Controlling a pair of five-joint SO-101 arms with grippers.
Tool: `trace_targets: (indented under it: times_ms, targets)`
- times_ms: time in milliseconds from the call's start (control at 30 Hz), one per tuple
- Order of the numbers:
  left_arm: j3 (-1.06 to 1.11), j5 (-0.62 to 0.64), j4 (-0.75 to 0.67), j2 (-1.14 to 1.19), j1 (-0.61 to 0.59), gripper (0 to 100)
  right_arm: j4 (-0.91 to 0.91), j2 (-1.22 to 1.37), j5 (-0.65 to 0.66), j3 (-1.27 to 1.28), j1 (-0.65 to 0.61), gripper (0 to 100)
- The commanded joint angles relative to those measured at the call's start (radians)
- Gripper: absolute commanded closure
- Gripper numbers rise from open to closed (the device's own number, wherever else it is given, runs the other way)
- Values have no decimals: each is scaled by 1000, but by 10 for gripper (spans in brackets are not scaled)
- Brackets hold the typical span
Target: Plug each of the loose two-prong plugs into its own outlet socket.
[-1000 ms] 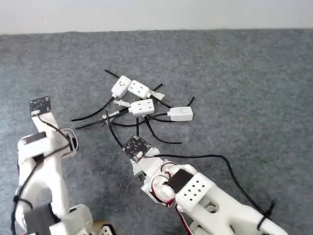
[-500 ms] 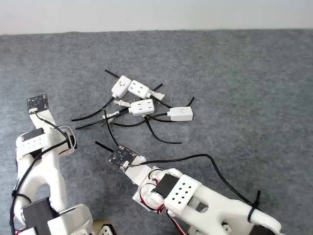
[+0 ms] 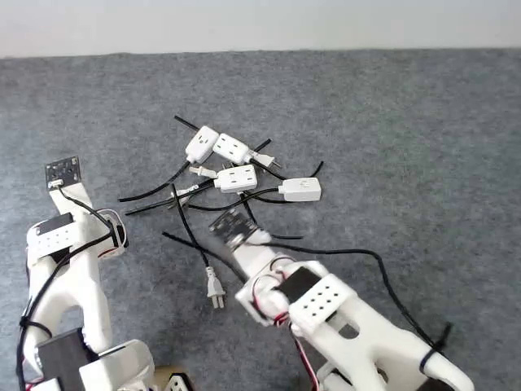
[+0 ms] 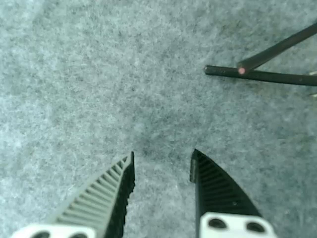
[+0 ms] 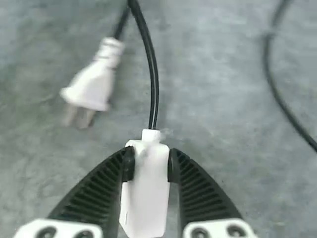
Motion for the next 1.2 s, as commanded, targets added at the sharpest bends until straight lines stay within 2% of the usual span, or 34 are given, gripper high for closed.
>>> trace_targets:
  times_ms: [0,233,433,567,667,733,800,900,1000,1100,1167]
  targets:
    - [-42,9,3,2,-5,826,-5,-7,15,-49,51,978]
    - [-42,9,6,2,-5,826,-10,10,17,-71,19,846]
    - [-41,9,8,2,-5,826,-36,5,71,-89,122,782]
    - [-41,8,8,0,-5,826,-113,-28,72,-92,157,812]
    - [-41,8,8,0,-5,826,-116,-76,72,-87,153,923]
    - [-41,8,8,0,-5,826,-88,-124,71,-80,133,998]
    - [-41,8,8,0,-5,826,-61,-182,71,-64,90,973]
    - [-41,8,6,-2,-5,826,-42,-257,74,-34,-45,988]
    - [-41,8,6,-2,-6,826,-59,-271,61,-29,-128,932]
    - [-42,18,3,-2,-18,826,-170,-219,-49,-29,-133,883]
    - [-48,44,-3,-2,-44,826,-232,-157,-81,-38,-139,887]
